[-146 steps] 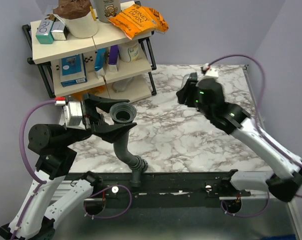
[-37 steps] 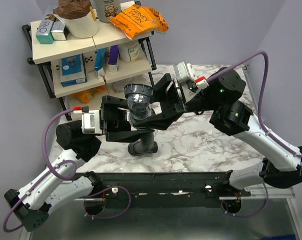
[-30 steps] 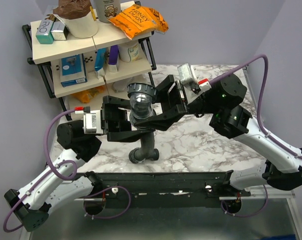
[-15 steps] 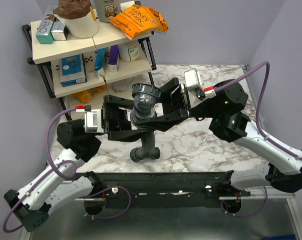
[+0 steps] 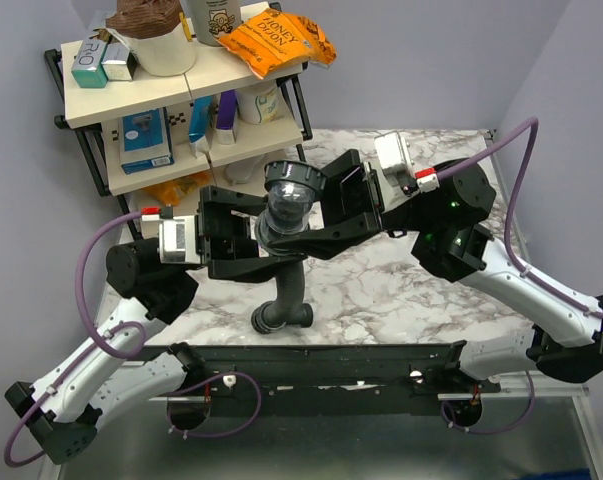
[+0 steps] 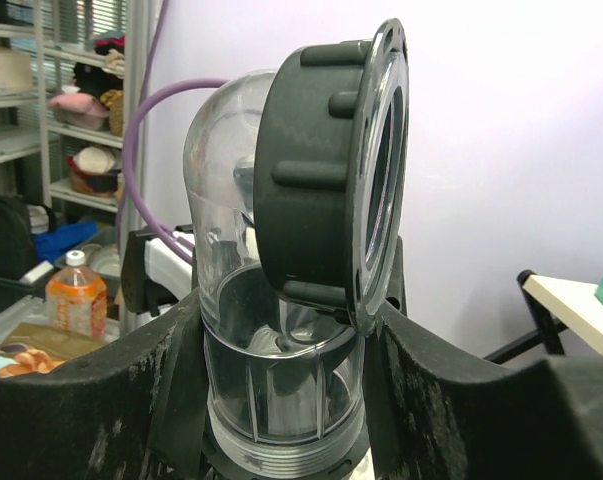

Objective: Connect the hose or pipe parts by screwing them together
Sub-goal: Install the adaptor on the pipeline.

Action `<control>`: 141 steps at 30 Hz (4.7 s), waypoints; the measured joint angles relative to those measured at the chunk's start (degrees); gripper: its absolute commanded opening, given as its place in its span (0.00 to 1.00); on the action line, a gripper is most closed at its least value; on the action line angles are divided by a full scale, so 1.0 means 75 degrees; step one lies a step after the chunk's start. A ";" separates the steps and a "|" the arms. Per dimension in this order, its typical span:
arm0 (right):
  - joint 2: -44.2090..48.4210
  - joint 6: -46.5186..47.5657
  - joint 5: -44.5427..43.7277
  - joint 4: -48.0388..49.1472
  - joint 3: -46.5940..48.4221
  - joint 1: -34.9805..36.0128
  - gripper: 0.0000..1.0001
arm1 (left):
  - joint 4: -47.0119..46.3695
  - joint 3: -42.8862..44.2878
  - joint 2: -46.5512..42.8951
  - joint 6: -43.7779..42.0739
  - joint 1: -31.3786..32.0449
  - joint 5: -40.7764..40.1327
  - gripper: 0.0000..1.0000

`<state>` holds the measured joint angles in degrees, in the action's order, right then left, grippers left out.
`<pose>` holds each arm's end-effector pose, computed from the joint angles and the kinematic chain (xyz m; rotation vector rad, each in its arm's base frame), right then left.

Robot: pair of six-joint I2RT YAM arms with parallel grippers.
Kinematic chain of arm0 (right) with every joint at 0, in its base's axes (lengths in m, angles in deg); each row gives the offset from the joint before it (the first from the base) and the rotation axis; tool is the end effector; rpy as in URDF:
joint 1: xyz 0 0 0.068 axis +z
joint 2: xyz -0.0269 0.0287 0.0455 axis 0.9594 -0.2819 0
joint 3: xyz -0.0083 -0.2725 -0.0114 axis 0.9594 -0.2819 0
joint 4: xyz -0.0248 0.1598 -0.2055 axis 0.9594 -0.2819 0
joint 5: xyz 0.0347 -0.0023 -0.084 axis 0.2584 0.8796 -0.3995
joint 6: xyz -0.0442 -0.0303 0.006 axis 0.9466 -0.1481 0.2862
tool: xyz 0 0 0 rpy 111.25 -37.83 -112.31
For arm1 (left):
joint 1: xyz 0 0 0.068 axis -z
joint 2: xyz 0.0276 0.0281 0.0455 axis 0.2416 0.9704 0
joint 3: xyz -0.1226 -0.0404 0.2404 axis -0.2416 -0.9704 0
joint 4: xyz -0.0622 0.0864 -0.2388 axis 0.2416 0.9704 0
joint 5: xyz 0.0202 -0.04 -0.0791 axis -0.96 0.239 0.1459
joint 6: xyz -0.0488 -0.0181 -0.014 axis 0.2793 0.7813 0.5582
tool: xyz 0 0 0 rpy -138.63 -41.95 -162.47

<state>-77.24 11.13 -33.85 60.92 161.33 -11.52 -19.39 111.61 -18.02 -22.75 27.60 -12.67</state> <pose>0.1009 0.2375 0.5459 -1.0931 0.6166 1.3498 0.0894 -0.1117 0.4754 0.8867 0.5512 -1.2529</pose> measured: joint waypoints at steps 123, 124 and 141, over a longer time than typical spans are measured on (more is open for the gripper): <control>0.0227 -0.1513 -0.0012 0.1661 -0.1376 -0.0425 0.01 | 0.0673 0.0015 -0.0163 0.0653 -0.0469 0.0379 0.00; 0.0233 -0.1501 -0.0044 0.1641 -0.1378 -0.0425 0.01 | 0.0688 0.0015 -0.0166 0.0618 -0.0493 0.0367 0.00; 0.0507 -0.0883 -0.1381 0.1212 -0.1629 -0.0213 0.01 | 0.1169 0.0012 -0.0166 -0.0641 -0.0527 -0.0239 0.00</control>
<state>-73.44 4.51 -44.21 70.01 149.11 -13.12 -10.63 111.70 -19.27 -27.56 23.65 -14.46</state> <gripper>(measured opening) 0.604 0.748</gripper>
